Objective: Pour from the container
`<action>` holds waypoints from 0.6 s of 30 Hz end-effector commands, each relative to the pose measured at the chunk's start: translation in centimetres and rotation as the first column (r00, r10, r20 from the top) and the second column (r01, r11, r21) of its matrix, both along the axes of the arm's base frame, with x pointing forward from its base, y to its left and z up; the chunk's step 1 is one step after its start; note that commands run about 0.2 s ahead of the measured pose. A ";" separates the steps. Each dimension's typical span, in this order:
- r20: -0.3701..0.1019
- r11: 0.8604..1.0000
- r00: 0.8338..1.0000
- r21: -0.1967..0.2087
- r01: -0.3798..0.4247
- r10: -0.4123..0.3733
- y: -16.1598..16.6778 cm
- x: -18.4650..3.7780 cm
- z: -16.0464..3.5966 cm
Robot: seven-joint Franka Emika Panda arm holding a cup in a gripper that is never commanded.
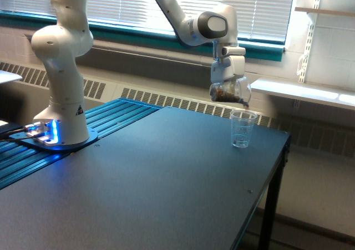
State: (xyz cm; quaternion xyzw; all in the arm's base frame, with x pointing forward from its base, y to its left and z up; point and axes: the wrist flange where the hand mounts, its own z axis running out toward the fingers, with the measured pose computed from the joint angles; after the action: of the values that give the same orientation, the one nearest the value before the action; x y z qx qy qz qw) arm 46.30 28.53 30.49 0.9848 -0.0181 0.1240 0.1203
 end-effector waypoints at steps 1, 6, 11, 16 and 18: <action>-0.011 1.000 1.000 -0.021 -0.021 0.021 0.8 -0.2 -0.3; -0.019 0.999 1.000 -0.039 -0.024 0.023 0.6 -0.1 -0.4; -0.022 0.999 1.000 -0.044 -0.021 0.020 0.5 0.0 -0.4; -0.024 0.999 1.000 -0.046 -0.019 0.018 0.5 0.1 -0.4; -0.027 0.999 0.999 -0.045 -0.019 0.018 0.6 0.1 -0.4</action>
State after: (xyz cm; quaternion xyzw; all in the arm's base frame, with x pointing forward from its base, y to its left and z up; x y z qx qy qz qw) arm 46.18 28.69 29.55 0.9842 -0.0113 0.1082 0.1399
